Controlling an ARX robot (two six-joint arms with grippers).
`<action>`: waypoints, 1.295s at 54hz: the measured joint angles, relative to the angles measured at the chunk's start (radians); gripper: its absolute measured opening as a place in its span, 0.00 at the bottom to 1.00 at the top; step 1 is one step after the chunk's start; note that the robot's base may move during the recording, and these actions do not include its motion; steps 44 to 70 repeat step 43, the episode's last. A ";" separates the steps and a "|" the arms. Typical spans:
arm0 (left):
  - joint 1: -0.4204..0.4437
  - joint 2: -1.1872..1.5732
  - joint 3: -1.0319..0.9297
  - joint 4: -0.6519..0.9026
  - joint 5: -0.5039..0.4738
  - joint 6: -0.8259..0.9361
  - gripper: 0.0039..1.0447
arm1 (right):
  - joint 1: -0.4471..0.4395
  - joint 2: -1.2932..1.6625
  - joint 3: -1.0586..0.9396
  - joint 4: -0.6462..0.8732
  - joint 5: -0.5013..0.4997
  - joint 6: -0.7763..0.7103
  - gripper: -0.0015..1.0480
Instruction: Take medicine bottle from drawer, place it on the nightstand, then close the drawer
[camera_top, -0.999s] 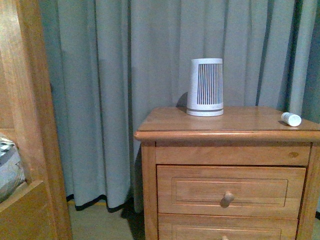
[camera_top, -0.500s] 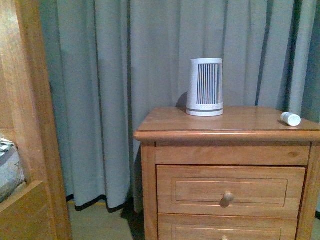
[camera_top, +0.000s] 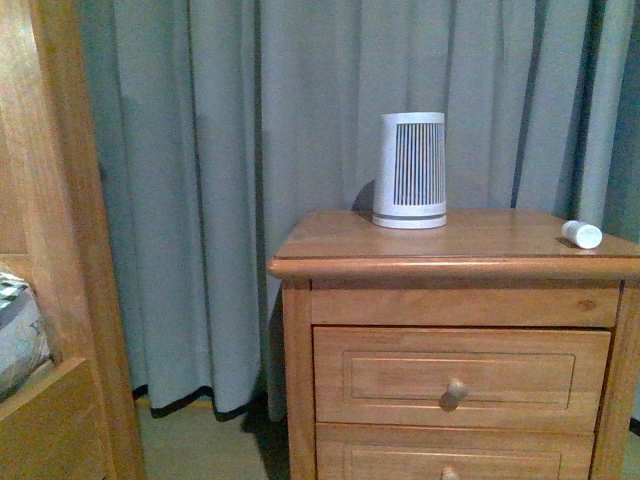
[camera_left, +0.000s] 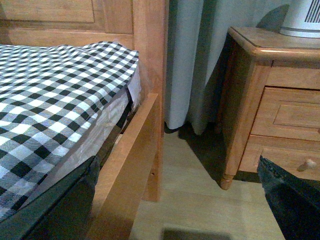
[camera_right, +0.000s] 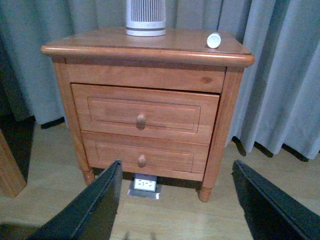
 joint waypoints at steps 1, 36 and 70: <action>0.000 0.000 0.000 0.000 0.000 0.000 0.94 | 0.000 0.000 0.000 0.000 0.000 0.000 0.72; 0.000 0.000 0.000 0.000 0.000 0.000 0.94 | 0.000 0.000 0.000 0.000 0.000 0.001 0.93; 0.000 0.000 0.000 0.000 0.000 0.000 0.94 | 0.000 0.000 0.000 0.000 0.000 0.001 0.93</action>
